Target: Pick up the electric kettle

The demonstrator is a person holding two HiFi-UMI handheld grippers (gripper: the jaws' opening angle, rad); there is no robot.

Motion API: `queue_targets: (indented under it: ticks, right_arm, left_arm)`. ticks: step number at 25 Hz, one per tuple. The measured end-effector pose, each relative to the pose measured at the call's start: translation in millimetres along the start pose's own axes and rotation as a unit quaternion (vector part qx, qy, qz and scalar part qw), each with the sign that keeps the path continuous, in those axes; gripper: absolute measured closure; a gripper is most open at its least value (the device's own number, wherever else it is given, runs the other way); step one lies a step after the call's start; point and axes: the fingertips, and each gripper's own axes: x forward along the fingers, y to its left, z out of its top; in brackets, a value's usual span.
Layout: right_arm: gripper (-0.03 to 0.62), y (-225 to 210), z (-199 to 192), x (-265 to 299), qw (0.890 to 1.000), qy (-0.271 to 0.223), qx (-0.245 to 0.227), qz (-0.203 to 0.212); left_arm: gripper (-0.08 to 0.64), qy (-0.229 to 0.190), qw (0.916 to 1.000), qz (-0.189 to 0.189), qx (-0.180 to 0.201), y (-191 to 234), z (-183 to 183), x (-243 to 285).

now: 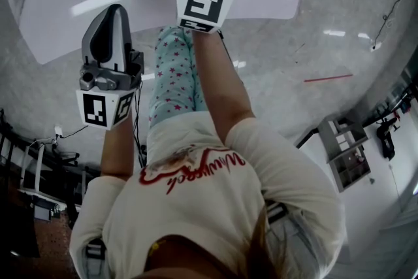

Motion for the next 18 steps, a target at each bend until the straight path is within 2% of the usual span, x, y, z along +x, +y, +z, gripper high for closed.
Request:
queue_targets:
  ticks: [4, 7, 12, 18]
  right_arm:
    - [0.48, -6.9, -3.0, 10.0, 1.0, 0.002, 0.023, 0.009]
    - [0.48, -9.3, -1.1, 13.1, 1.0, -0.011, 0.026, 0.011]
    - [0.48, -21.4, 4.5, 18.9, 0.998, -0.024, 0.056, 0.012]
    - [0.471, -14.8, 9.0, 23.8, 0.997, -0.032, 0.057, 0.035]
  left_arm:
    - [0.546, 0.002, 1.0, 0.005, -0.001, 3.8, -0.6, 1.3]
    - [0.548, 0.002, 1.0, 0.009, -0.002, 8.4, 0.6, 4.4]
    - [0.547, -0.001, 0.9998, 0.019, -0.008, 13.8, 4.0, 8.1]
    - [0.547, 0.007, 0.9997, 0.022, -0.006, 19.1, 3.5, 5.6]
